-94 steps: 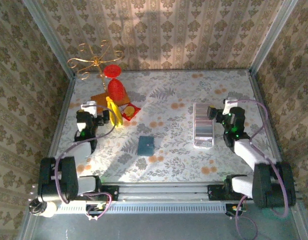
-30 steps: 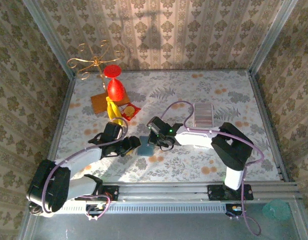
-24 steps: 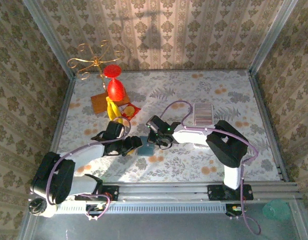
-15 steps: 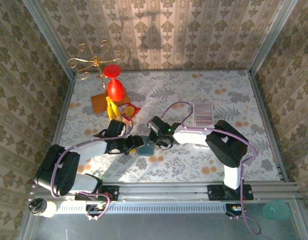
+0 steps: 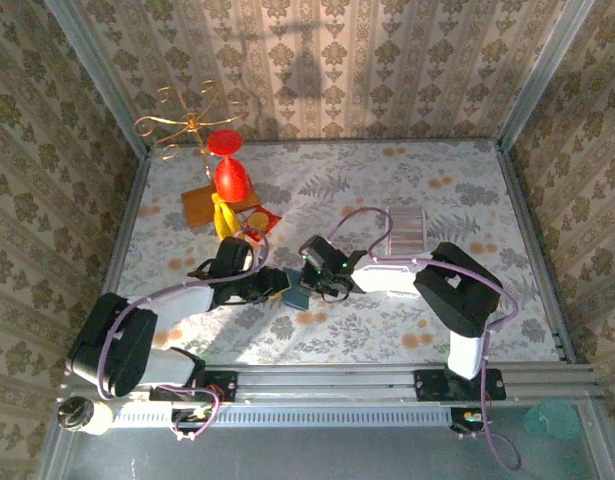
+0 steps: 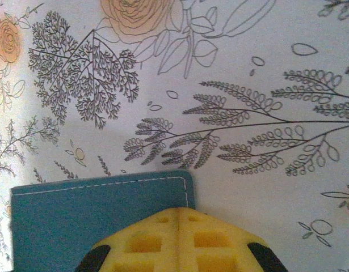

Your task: Put the credit cards into the card holder

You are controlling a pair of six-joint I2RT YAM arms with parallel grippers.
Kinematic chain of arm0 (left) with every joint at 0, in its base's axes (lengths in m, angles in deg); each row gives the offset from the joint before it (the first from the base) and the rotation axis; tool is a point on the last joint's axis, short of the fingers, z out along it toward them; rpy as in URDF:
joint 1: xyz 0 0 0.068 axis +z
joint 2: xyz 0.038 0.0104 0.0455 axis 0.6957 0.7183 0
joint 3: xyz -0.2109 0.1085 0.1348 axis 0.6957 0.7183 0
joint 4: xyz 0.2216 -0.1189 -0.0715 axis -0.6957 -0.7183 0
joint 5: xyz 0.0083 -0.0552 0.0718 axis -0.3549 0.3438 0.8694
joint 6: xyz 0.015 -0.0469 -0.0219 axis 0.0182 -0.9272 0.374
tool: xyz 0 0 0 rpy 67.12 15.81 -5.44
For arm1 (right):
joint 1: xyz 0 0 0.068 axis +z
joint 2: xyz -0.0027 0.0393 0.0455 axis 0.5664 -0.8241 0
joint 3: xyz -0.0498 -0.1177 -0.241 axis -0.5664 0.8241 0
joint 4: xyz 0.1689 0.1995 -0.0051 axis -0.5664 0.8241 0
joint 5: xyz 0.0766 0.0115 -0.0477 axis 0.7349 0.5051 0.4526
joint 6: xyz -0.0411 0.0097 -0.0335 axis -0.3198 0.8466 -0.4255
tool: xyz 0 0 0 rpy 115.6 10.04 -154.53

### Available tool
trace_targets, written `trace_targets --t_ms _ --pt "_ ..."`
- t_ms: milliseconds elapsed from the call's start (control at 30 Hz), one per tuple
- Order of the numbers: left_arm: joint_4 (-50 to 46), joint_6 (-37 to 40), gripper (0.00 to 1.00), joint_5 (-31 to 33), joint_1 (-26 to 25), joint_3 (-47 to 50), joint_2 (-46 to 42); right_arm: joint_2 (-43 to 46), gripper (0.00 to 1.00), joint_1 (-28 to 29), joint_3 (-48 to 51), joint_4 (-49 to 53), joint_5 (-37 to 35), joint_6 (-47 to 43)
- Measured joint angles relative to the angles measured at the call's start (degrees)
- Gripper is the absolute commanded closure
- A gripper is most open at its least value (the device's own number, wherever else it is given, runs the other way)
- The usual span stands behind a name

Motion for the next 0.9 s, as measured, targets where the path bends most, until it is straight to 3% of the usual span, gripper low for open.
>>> trace_targets --t_ms 100,333,600,900 --pt "0.42 -0.66 1.00 0.04 -0.79 0.09 -1.86 1.11 1.00 -0.13 1.86 -0.59 0.02 0.15" --pt "-1.29 -0.94 1.00 0.68 -1.92 0.04 -6.45 7.41 0.90 -0.24 3.63 2.58 -0.04 -1.46" --pt "-9.77 2.32 1.00 5.20 -4.70 -4.02 -16.00 21.14 0.66 2.14 4.98 4.24 -0.20 -2.62" --pt "-11.58 3.28 1.00 7.48 -7.13 -5.97 -19.32 23.43 0.64 4.96 4.98 6.12 -0.31 -2.86"
